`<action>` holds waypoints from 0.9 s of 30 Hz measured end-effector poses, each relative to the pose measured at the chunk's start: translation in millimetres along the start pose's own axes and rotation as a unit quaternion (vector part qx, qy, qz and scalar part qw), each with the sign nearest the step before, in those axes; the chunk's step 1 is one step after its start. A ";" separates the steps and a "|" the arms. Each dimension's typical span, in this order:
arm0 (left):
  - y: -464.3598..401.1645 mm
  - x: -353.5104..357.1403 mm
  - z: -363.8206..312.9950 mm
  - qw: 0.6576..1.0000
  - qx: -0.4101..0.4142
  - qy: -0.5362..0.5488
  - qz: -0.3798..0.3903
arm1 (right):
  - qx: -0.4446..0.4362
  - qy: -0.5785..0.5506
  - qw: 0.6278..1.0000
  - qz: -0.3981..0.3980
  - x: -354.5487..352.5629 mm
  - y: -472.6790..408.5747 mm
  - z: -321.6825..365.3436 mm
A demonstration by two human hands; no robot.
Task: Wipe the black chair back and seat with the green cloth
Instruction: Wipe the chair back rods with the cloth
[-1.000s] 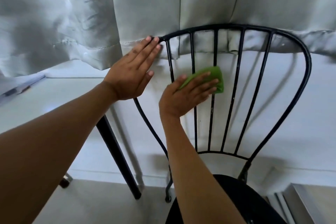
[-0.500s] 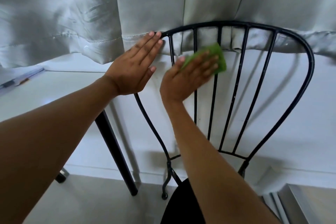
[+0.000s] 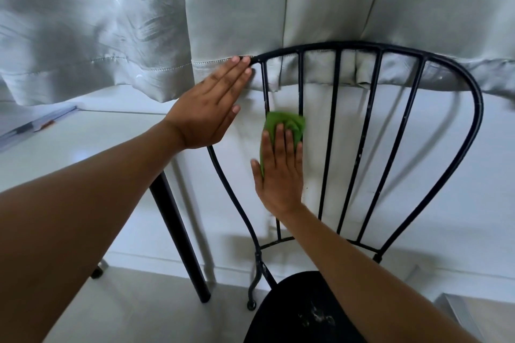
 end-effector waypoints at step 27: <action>3.7 7.6 0.6 1.000 -0.010 -0.019 -0.010 | 0.347 -0.226 0.910 -0.014 7.9 19.6 71.1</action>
Point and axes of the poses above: each hand's wrist, its own y-axis away from the middle knuckle, its own x-axis out of the palm, z = x × y, the point moved 2 cm from there along -y, towards the middle knuckle, and after that the axes turned 2 degrees about x, right-handed, at the moved point
